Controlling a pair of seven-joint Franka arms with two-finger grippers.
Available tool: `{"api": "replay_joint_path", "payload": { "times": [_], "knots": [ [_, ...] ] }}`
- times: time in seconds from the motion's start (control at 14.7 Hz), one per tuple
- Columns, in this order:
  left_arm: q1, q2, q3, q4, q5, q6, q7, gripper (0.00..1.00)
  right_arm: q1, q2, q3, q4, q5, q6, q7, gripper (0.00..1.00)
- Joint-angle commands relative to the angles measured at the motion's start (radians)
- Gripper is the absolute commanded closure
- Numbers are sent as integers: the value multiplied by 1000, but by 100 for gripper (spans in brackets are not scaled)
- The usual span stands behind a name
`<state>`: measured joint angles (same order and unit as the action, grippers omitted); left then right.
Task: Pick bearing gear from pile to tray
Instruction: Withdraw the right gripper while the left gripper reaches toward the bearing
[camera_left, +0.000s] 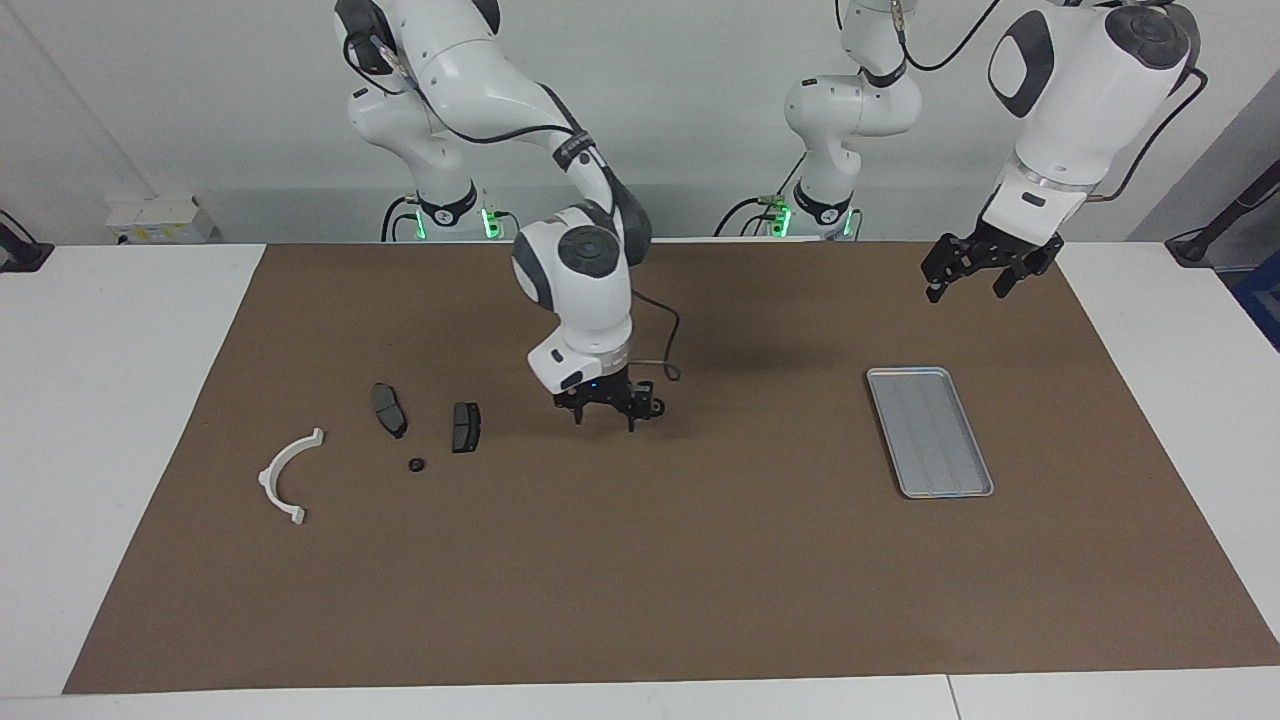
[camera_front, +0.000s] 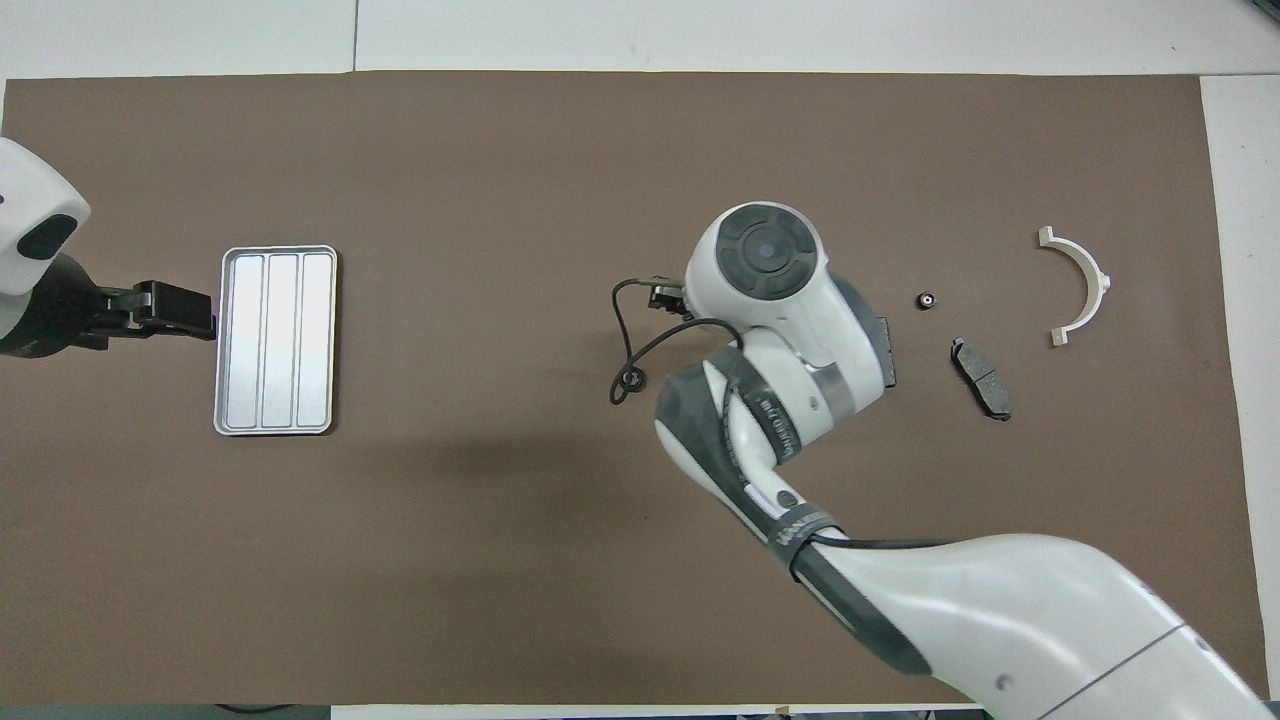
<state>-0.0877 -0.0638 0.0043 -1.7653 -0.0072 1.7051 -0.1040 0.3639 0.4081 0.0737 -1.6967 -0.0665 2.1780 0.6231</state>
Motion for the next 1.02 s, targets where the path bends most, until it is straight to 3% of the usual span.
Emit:
{"api": "replay_joint_path", "payload": {
  "times": [0.0, 0.34, 0.82, 0.95],
  "knots": [
    [-9, 1, 0, 3, -13, -1, -77, 0, -141, -44, 17, -14, 2, -47, -275, 14],
    [-153, 48, -6, 7, -14, 33, -232, 0, -344, -71, 17, -58, 4, -55, -676, 14],
    [-394, 275, -3, 84, -25, 194, -578, 0, -401, -80, 15, -150, 4, 45, -720, 16],
    [-458, 384, 0, 142, -17, 199, -704, 0, -402, -72, 15, -153, 4, 54, -715, 16]
  ]
}}
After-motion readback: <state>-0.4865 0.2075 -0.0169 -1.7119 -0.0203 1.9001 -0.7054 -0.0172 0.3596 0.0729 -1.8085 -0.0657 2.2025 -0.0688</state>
